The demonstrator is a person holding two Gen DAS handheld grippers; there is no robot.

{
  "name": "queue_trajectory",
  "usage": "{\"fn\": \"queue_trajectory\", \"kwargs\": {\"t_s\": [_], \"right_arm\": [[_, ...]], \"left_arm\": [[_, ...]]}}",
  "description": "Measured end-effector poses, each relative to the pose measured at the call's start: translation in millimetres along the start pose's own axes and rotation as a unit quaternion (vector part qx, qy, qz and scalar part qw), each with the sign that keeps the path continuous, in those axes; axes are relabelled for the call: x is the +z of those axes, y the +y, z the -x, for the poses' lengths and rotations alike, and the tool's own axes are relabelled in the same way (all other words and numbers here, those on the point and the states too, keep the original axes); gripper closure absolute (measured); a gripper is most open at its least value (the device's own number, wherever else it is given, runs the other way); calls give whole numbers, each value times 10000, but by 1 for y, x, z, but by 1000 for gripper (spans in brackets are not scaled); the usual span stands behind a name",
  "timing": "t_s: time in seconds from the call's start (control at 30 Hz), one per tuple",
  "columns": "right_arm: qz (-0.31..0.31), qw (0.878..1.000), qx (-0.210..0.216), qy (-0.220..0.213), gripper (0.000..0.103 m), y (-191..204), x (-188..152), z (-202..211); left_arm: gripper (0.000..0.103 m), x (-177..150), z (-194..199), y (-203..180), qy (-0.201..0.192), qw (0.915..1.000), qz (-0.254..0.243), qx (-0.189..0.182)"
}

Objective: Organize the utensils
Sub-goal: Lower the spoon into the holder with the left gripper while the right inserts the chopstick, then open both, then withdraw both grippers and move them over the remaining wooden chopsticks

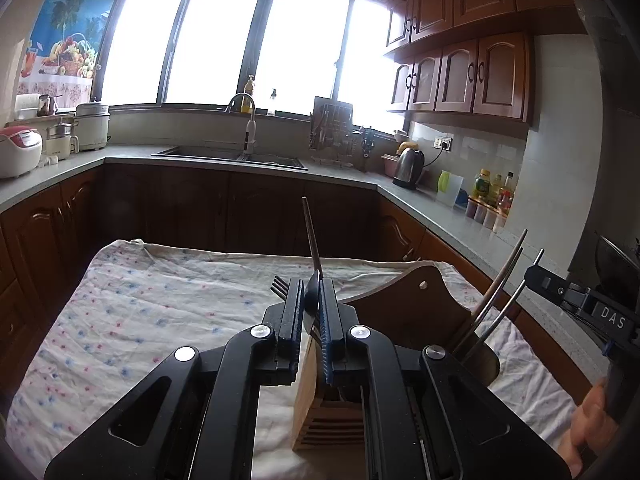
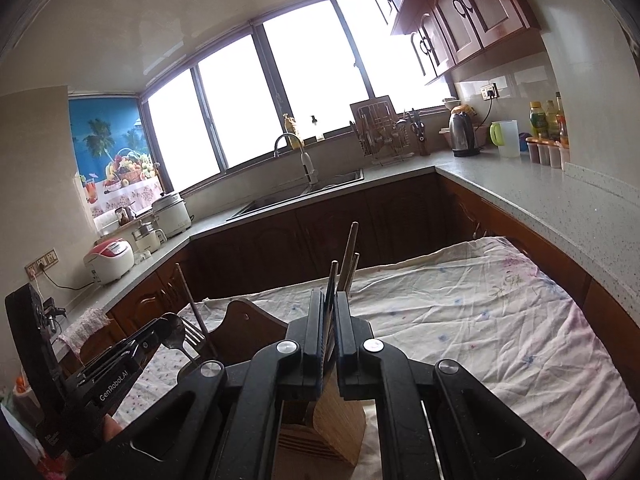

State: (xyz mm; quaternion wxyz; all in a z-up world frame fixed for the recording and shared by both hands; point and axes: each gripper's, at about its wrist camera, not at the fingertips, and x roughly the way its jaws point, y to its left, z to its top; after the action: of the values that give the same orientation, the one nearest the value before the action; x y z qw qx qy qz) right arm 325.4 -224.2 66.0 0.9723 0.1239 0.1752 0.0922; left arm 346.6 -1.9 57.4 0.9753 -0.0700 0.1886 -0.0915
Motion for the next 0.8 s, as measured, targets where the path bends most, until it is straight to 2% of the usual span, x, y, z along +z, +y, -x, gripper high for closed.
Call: {"fn": "queue_trajectory", "kwargs": {"t_s": [0.4,0.47,0.5,0.53,0.6,0.63,0.67,0.7,0.8], "right_arm": [[-17,9999,4,112,97,-4,2,-4],[-33,9999,13,133,93,-4,3,-3],[-47,9999,9,123,92,-4,3,-2],[-64,9999,13,113,89,-5,3,-1],[-106,9999,24,73,76,-6,5,2],[-133,9999,31,37,63,-7,5,5],[-154,9999,31,4,57,-8,6,7],[-177,9998,30,-23,56,-9,6,10],[-296,9995,83,-55,50,-12,9,17]], "left_arm": [[94,5,-1,3,119,9999,82,-52],[86,6,1,4,121,9998,113,-83],[72,6,3,4,88,9999,118,-68],[62,6,7,4,26,9999,129,-54],[61,7,14,3,-68,9998,142,-73],[59,8,16,3,-79,9998,137,-87],[56,8,19,2,-92,9998,133,-82],[49,8,22,2,-109,9998,139,-65],[45,7,31,4,-134,9998,156,-39]]}}
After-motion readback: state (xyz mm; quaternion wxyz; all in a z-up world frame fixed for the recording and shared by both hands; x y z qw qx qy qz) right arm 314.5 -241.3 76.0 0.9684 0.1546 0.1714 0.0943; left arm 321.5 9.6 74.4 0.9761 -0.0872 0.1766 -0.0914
